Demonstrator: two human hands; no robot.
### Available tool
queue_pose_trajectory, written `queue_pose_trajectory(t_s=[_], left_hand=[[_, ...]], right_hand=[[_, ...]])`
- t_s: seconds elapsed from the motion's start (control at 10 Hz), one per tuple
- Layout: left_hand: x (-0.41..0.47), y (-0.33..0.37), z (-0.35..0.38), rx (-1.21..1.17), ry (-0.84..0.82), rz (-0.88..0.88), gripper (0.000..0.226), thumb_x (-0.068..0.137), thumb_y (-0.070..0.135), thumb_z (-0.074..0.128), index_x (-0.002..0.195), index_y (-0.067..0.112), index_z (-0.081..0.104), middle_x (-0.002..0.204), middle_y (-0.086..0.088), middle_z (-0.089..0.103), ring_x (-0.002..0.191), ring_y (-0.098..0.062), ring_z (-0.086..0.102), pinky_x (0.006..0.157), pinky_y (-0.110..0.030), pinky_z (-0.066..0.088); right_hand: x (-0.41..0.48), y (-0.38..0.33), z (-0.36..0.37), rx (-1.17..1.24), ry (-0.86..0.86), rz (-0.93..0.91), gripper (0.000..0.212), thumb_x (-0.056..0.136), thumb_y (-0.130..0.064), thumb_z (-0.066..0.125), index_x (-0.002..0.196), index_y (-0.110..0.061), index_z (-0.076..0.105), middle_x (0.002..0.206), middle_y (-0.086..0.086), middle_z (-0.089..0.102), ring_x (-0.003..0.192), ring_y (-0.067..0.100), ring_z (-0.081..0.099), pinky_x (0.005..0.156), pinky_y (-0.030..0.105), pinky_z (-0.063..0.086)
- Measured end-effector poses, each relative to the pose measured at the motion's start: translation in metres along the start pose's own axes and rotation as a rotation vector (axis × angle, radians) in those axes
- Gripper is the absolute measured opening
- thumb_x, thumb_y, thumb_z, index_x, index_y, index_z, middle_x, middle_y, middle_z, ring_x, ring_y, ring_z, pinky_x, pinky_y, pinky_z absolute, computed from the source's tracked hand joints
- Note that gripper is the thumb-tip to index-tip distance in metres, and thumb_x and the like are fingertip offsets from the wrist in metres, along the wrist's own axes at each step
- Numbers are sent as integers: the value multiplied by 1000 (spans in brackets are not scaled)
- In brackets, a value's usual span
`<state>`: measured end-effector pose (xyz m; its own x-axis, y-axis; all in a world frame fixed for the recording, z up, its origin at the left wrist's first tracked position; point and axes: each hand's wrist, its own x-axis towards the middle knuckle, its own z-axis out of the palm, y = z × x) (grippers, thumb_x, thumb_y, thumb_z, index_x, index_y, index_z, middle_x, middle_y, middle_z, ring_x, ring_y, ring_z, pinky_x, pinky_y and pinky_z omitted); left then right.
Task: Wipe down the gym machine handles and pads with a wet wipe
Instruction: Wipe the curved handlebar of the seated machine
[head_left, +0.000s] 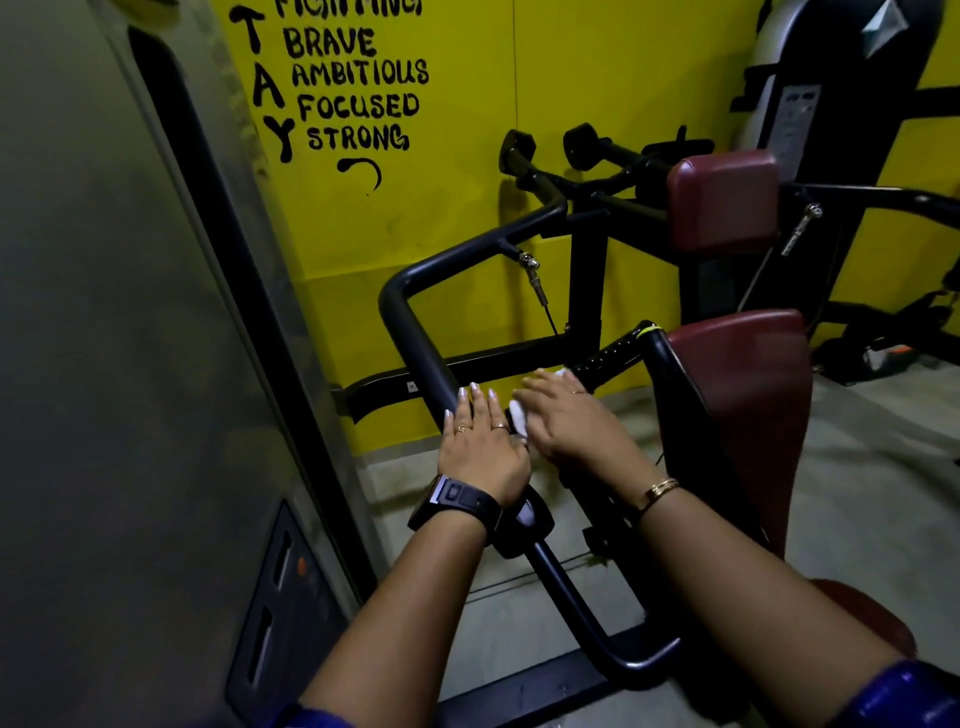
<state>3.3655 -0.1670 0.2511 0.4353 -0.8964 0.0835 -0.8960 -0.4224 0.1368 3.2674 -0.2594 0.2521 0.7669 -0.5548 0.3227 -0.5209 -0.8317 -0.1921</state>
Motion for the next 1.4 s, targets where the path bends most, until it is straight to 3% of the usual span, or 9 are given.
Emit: queue_pose_trajectory(t_s=[0.1,0.3,0.5,0.6,0.8,1.0,1.1,1.2,1.4], left_hand=[[0,0,0,10,-1,2,68,104,38,26,154,6,-6,163,-13,-12,150,-26,-12,120,-40,-6],[2,0,3,1,16,1,68,104,37,27,155,6,-5,163,-12,-10,150,-26,-12,120,-40,-6],[2,-1,4,0,18,5,69,104,40,26,155,6,-4,163,-12,-10,150,-26,-12,120,-40,-6],[2,-1,4,2,15,4,68,104,40,26,155,7,-5,163,-12,-10,150,-26,-12,120,-40,-6],[1,0,3,-27,17,-5,63,104,33,24,155,7,-2,163,-11,-8,150,-25,-12,120,-40,-6],[-1,0,1,2,8,1,68,104,38,27,155,7,-4,163,-12,-10,150,-26,-13,120,-40,-7],[0,0,1,-3,7,-2,68,104,37,28,155,7,-4,163,-11,-10,150,-25,-13,120,-40,-6],[1,0,2,-10,8,-3,67,103,35,28,155,7,-4,163,-10,-10,150,-25,-13,120,-40,-6],[0,0,2,-5,10,-1,68,103,37,28,155,6,-5,163,-11,-10,150,-26,-13,120,-41,-6]], right_hand=[[4,18,-5,-69,149,92,48,99,-42,31,124,-12,58,138,6,51,139,20,30,117,31,6],[10,10,12,-223,116,44,65,90,-53,13,105,-14,63,113,7,61,122,27,47,116,45,4],[5,15,-1,-290,152,96,82,86,-53,-8,124,-24,59,129,-3,56,136,16,36,111,38,-20],[9,16,-2,-313,127,165,67,94,-48,4,125,-21,57,134,0,53,138,18,32,113,39,-15],[6,7,10,-273,45,-116,80,85,-54,-4,131,-22,54,133,-1,55,137,16,35,113,35,-13],[8,26,1,-274,194,156,62,94,-47,12,115,-19,62,127,2,59,138,22,36,114,41,-7],[8,14,11,-202,168,-50,56,93,-42,21,107,-14,68,112,7,68,123,27,55,114,48,17],[4,9,14,-194,72,-178,48,95,-38,30,121,-14,63,123,4,64,127,23,52,115,45,7],[1,28,-4,-156,284,115,36,102,-30,40,124,-11,60,133,9,57,138,26,37,117,40,10]])
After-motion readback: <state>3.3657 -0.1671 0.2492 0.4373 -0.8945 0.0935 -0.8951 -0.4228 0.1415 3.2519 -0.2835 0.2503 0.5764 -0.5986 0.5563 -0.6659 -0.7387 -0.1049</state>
